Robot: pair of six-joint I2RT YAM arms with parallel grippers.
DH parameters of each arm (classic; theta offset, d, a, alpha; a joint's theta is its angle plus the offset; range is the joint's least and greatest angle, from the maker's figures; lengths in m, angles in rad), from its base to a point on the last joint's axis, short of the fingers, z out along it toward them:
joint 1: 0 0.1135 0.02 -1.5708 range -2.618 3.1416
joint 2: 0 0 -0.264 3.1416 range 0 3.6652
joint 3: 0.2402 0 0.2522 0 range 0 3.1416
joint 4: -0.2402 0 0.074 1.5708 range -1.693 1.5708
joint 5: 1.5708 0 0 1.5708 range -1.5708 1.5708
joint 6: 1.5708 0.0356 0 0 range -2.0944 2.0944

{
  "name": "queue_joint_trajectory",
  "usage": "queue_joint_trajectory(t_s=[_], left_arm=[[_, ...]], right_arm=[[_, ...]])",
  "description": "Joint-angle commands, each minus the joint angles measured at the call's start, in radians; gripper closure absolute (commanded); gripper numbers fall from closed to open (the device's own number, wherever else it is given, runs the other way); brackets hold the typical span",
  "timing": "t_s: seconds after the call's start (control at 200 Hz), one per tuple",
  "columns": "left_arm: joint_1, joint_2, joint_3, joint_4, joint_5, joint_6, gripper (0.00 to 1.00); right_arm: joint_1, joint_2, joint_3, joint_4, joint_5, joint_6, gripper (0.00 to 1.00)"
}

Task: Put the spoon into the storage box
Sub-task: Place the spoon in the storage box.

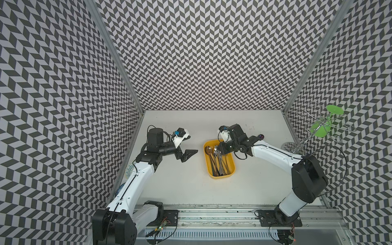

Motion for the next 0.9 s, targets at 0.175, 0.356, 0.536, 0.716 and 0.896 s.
queue_joint_trajectory(t_s=[0.175, 0.356, 0.536, 0.716, 0.896], left_arm=[[0.009, -0.018, 0.003, -0.004, 0.009, 0.013, 0.00], [0.010, -0.027, -0.017, 0.017, 0.015, 0.010, 0.00], [0.016, -0.025, -0.010, 0.020, 0.017, 0.001, 0.00], [0.018, -0.026, 0.000, 0.001, 0.011, 0.007, 0.00], [0.020, -0.028, -0.007, 0.002, 0.010, 0.010, 0.00]], right_arm=[[0.016, -0.022, 0.017, 0.029, 0.070, 0.042, 0.55], [0.013, -0.071, 0.008, 0.000, 0.208, 0.093, 0.48], [0.008, -0.060, 0.058, -0.092, 0.339, 0.170, 0.37], [-0.010, -0.053, 0.084, -0.150, 0.496, 0.237, 0.20], [-0.058, -0.073, 0.085, -0.155, 0.524, 0.272, 0.14]])
